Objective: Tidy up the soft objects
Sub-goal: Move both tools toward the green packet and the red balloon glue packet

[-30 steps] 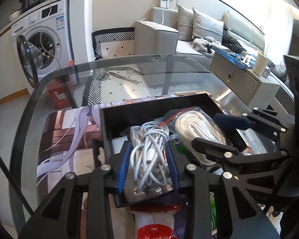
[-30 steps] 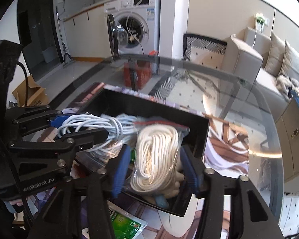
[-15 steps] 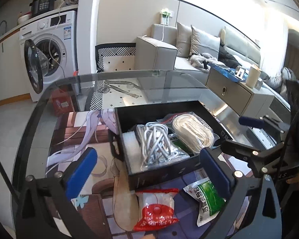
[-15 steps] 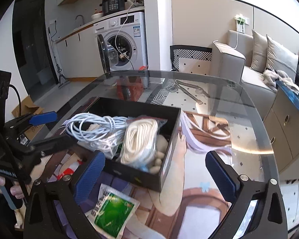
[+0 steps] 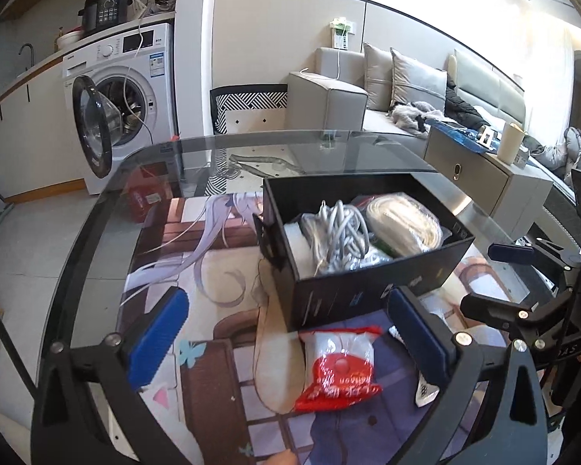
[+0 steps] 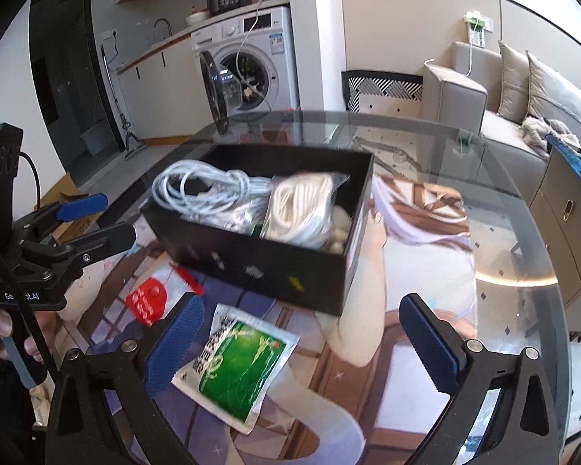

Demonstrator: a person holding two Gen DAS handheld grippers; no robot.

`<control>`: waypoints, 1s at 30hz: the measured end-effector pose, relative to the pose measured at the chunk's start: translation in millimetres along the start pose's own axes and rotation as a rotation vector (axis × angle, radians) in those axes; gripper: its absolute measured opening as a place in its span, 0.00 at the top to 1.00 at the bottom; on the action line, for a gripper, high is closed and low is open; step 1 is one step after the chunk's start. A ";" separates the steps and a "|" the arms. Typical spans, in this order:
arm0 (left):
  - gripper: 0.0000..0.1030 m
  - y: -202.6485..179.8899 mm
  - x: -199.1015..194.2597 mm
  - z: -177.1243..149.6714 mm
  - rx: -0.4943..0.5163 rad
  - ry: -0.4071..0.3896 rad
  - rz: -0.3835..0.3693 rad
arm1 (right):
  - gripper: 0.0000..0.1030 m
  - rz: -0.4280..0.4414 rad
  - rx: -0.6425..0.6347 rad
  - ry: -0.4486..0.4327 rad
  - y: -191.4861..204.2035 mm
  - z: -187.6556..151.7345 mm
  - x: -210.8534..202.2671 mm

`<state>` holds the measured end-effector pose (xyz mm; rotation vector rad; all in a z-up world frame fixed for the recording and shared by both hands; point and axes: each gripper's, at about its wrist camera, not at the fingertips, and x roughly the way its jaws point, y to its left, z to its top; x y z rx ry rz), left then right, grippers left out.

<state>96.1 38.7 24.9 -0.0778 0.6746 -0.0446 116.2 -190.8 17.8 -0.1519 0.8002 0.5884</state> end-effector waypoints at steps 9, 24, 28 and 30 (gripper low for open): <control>0.00 -6.3 1.5 -17.7 0.019 0.016 0.015 | 0.00 0.019 -0.003 0.066 10.8 -13.5 14.5; 0.00 -8.3 8.4 -31.6 0.019 0.068 0.015 | 0.00 0.010 -0.001 0.151 31.7 -21.3 45.3; 0.00 -8.2 9.4 -32.6 0.026 0.075 0.011 | 0.00 -0.022 -0.037 0.174 35.0 -24.6 50.1; 0.00 -9.2 10.6 -32.6 0.030 0.080 0.008 | 0.00 -0.019 -0.041 0.186 32.5 -25.2 50.5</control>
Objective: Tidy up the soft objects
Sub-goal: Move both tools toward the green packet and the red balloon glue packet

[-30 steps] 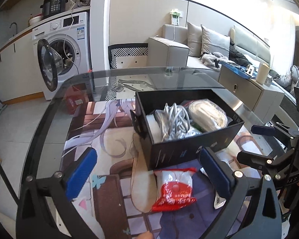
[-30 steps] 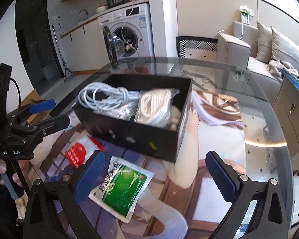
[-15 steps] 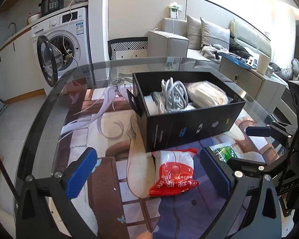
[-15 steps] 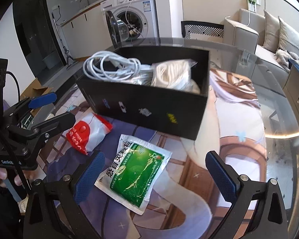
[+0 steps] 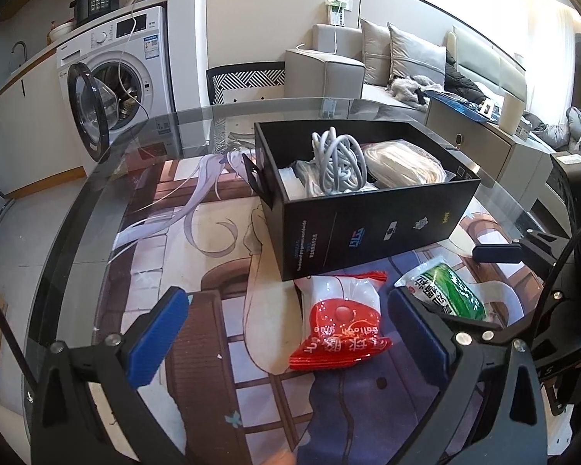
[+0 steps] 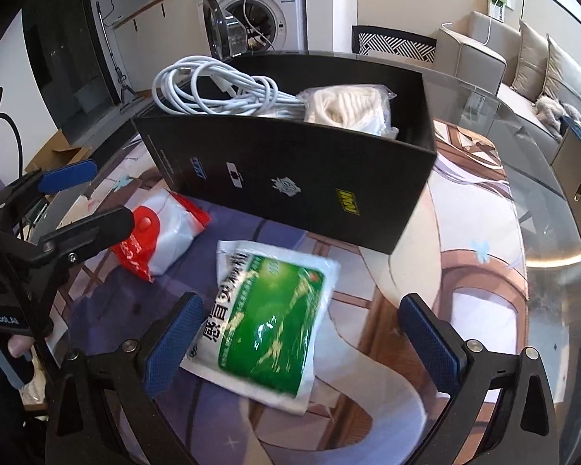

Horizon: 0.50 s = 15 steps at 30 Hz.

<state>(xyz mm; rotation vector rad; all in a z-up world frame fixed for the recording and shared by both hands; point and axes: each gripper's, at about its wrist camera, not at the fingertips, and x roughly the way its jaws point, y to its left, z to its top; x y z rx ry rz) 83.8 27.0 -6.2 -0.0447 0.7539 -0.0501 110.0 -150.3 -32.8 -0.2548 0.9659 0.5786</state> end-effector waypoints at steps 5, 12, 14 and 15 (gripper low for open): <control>0.00 -4.6 3.3 -0.9 0.013 0.015 -0.010 | 0.00 0.003 -0.006 0.012 -12.8 -3.1 -2.5; 0.00 -11.7 9.6 -1.4 0.033 0.039 -0.020 | 0.01 0.000 -0.048 0.002 -6.6 -6.9 -2.5; 0.00 -12.4 9.9 -2.1 0.037 0.043 -0.022 | 0.01 -0.014 -0.058 -0.002 -3.0 -8.3 -1.2; 0.00 -13.0 10.6 -2.2 0.038 0.045 -0.023 | 0.01 -0.015 -0.058 -0.005 -0.1 -7.9 0.3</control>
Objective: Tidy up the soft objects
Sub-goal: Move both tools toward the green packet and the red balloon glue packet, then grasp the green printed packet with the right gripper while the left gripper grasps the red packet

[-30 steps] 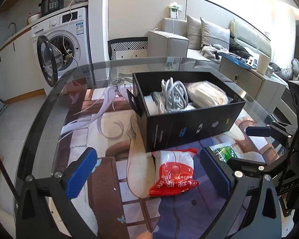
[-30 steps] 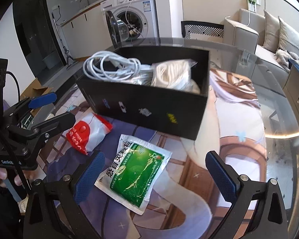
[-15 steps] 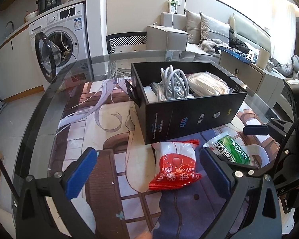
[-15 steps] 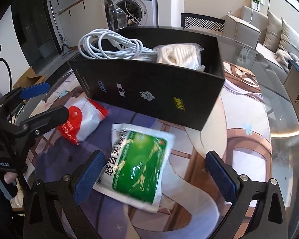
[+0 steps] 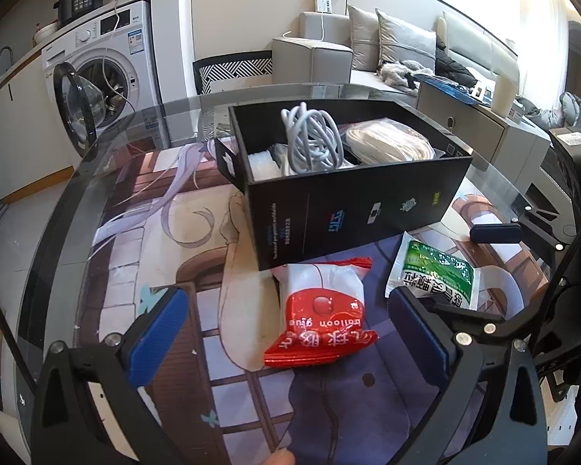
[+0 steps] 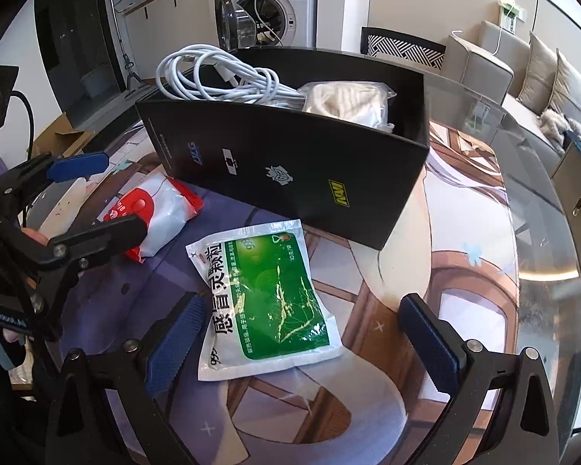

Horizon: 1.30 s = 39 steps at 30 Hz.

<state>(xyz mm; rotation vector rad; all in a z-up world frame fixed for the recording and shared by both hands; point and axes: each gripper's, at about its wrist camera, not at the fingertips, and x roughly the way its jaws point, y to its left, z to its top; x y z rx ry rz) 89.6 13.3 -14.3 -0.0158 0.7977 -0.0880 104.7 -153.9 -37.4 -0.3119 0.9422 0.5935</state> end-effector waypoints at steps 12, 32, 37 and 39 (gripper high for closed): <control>0.00 -1.2 5.9 -3.5 -0.009 0.039 -0.003 | 0.29 0.030 -0.040 -0.018 1.2 -1.8 -7.8; 0.00 -8.5 15.3 -2.1 0.019 0.095 0.013 | 0.52 0.072 -0.071 -0.041 0.7 -6.0 -22.8; 0.00 -6.3 18.1 -1.7 0.002 0.115 0.009 | 0.52 0.069 -0.071 -0.055 -1.0 -6.0 -30.3; 0.02 -5.6 18.3 -1.6 -0.003 0.116 -0.004 | 0.52 0.066 -0.070 -0.059 -2.2 -5.2 -32.4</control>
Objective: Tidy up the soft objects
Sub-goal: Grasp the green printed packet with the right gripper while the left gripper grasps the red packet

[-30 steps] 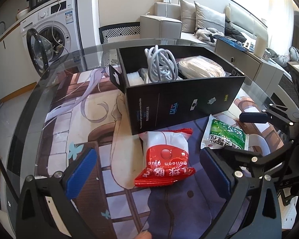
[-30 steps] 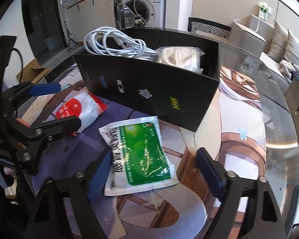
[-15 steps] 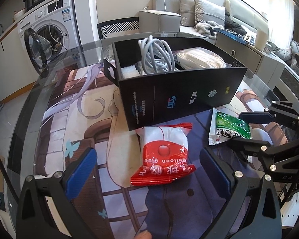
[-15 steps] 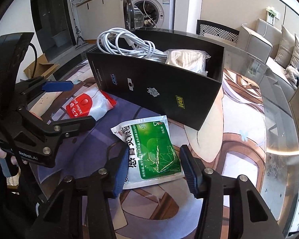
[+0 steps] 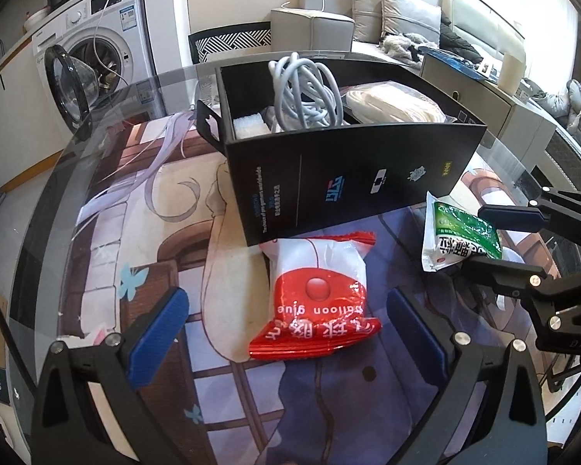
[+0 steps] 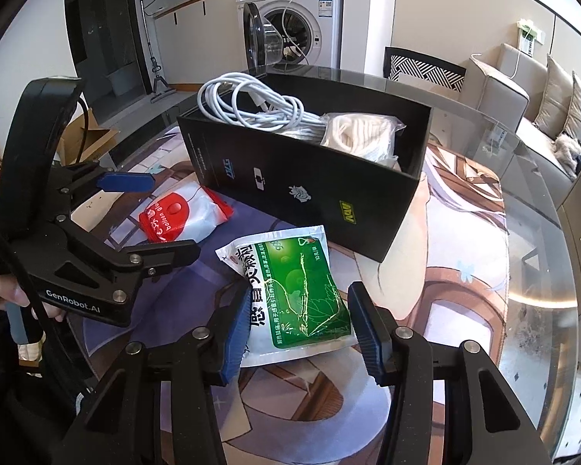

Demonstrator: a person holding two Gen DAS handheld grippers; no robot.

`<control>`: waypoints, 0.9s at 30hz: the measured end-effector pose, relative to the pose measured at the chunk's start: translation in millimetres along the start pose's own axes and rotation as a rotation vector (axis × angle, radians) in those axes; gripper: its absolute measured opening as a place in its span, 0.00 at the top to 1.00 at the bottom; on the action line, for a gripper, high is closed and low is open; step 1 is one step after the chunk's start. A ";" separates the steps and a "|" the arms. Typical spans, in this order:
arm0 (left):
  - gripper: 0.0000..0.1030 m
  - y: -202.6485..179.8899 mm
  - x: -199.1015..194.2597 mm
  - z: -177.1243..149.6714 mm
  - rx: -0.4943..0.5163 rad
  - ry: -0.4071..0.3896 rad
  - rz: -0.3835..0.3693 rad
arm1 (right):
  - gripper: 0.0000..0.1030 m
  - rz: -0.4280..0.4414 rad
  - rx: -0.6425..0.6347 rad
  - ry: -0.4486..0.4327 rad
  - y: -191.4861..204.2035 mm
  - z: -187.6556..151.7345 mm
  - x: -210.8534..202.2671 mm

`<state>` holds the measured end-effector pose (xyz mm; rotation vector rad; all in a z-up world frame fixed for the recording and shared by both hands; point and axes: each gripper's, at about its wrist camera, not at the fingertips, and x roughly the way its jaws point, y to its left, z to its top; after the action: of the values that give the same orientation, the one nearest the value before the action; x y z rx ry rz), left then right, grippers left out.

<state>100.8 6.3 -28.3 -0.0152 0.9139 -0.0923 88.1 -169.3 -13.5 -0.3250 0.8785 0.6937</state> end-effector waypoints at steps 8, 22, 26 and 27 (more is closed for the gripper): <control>0.48 -3.6 -4.3 -3.6 0.022 -0.028 -0.031 | 0.52 -0.010 0.002 -0.013 -2.3 0.8 -7.1; 0.55 2.6 -34.9 -0.4 -0.019 -0.114 -0.083 | 0.52 -0.002 0.000 -0.067 -3.1 1.8 -32.7; 0.55 5.3 -46.7 5.0 -0.031 -0.146 -0.092 | 0.52 0.000 0.004 -0.092 -3.4 2.9 -43.8; 0.55 6.2 -49.0 6.5 -0.034 -0.153 -0.095 | 0.52 0.004 0.007 -0.101 -3.9 3.1 -47.5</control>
<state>76.6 16.4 14.1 -0.0960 0.7614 -0.1622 71.7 -190.4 26.0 -0.2799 0.7855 0.7047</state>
